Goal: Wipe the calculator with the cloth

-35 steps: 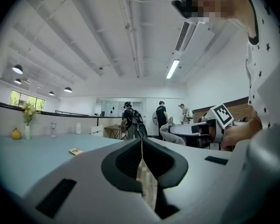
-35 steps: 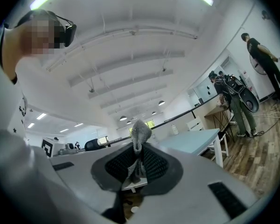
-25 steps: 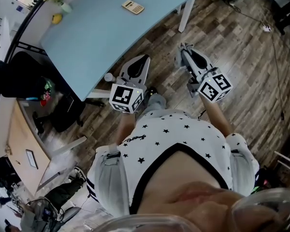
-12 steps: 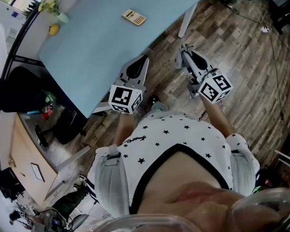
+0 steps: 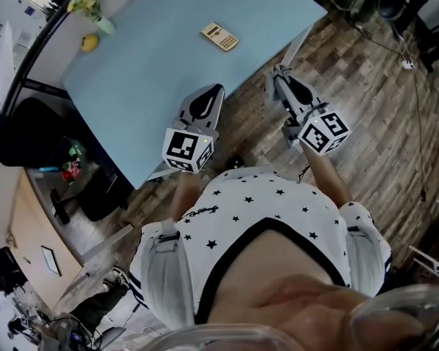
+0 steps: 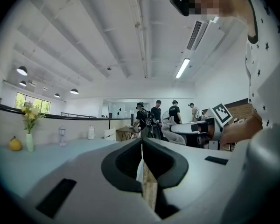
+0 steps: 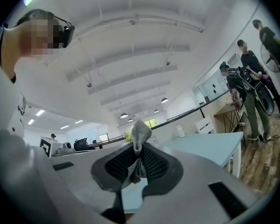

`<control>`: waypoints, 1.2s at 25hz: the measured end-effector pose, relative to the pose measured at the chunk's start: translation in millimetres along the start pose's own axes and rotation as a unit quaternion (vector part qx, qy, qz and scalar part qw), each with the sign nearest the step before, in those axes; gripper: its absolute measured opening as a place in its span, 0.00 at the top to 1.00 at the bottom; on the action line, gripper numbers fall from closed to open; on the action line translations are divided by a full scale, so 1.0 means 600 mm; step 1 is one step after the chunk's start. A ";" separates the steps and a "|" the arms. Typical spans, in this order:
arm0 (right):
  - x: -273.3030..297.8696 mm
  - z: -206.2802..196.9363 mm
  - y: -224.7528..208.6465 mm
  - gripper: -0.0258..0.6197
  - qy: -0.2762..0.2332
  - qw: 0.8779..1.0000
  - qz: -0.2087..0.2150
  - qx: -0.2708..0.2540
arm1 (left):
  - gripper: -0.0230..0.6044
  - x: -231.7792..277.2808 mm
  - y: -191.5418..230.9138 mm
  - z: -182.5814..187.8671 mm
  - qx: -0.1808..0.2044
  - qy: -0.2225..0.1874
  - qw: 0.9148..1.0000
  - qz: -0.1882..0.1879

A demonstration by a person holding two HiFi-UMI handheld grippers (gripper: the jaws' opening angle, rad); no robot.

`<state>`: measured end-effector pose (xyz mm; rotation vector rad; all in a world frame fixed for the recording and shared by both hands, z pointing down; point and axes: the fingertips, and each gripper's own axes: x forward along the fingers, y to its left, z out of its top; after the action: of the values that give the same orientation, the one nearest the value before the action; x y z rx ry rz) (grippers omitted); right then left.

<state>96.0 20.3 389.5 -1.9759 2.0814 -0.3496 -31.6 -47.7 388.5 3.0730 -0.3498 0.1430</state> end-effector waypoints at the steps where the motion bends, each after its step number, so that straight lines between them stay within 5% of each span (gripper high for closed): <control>1: 0.014 -0.003 0.002 0.89 0.000 1.000 0.005 0.004 | 0.91 -0.002 0.011 -0.001 0.001 0.000 1.000 0.005; 15: 0.164 -0.020 -0.030 0.89 0.043 0.996 0.082 0.013 | 0.91 0.009 0.119 -0.028 -0.023 0.012 0.995 0.101; 30: 0.379 -0.018 -0.107 0.89 0.104 0.969 0.223 0.016 | 0.91 0.083 0.227 -0.013 -0.030 0.018 0.965 0.259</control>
<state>141.2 -210.3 417.9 -1.4429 2.5489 -0.5101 -14.8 -190.8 405.8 2.8374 -1.1231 0.1987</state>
